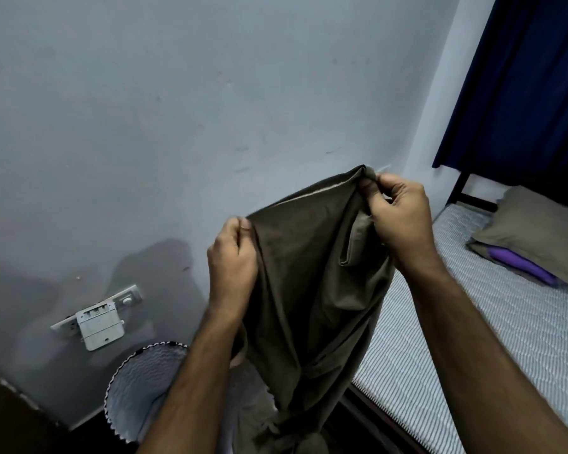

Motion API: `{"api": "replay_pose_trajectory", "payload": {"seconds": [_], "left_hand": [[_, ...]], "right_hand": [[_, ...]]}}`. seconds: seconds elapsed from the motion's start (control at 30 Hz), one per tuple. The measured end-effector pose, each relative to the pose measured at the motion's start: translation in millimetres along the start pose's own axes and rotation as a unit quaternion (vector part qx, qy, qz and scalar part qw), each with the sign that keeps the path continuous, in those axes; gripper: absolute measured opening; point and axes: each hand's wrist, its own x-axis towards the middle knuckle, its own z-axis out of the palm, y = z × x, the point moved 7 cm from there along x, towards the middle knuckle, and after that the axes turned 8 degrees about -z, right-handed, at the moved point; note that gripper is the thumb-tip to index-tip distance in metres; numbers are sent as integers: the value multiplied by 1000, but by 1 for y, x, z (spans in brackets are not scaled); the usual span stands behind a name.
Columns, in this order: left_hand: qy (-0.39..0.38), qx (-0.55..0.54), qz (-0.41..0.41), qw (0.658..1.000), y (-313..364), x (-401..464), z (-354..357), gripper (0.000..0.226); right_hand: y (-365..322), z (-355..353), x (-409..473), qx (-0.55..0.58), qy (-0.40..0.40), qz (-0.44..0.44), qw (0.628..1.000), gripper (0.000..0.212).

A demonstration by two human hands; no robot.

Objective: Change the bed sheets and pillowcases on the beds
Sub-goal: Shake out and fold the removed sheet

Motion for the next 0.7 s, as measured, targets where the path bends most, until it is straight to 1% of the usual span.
{"api": "replay_pose_trajectory", "payload": {"seconds": [0.03, 0.07, 0.1, 0.13, 0.17, 0.2, 0.23, 0.27, 0.3, 0.33, 0.43, 0.5, 0.57, 0.6, 0.63, 0.7], "left_hand": [[26, 23, 23, 999, 6, 0, -6, 23], [34, 79, 49, 995, 14, -1, -10, 23], [20, 144, 77, 986, 18, -1, -8, 24], [-25, 182, 96, 978, 19, -1, -3, 27], [-100, 172, 102, 975, 15, 0, 5, 32], [-196, 112, 82, 971, 13, -4, 13, 38], [-294, 8, 33, 955, 14, -11, 22, 43], [-375, -96, -23, 922, 18, -23, 30, 42], [-423, -182, -62, 886, 26, -33, 36, 38], [-439, -235, -84, 863, 35, -41, 41, 32], [-406, -316, -127, 848, 43, -53, 63, 21], [-378, -367, -183, 830, 39, -58, 81, 22], [-343, -422, -222, 810, 32, -57, 95, 27], [-322, -431, -230, 811, 29, -54, 98, 28], [-294, -431, -237, 820, 23, -49, 100, 28], [-218, -412, -259, 846, 16, -38, 95, 28]], "right_hand": [[1, -1, 0, -3, 1, 5, 1000, 33], [4, -2, 2, -5, 6, 12, 1000, 35], [6, -4, 3, -5, 14, 19, 1000, 37], [9, -6, 4, -4, 22, 26, 999, 37], [12, -7, 4, -6, 29, 31, 999, 38], [15, -7, 3, -9, 33, 35, 999, 39], [17, -5, 3, -13, 32, 39, 999, 41], [18, -2, 3, -16, 26, 41, 999, 44], [18, 2, 2, -15, 18, 42, 999, 45], [16, 7, 3, -13, 5, 42, 999, 46], [3, 32, -3, -5, -67, 28, 997, 45], [-8, 50, -13, -3, -132, 18, 991, 37], [-11, 58, -17, -27, -159, 21, 987, 36], [-10, 57, -18, -52, -161, 34, 985, 39], [-9, 54, -19, -89, -163, 46, 982, 45], [-4, 49, -25, -155, -186, 68, 968, 57]]}}
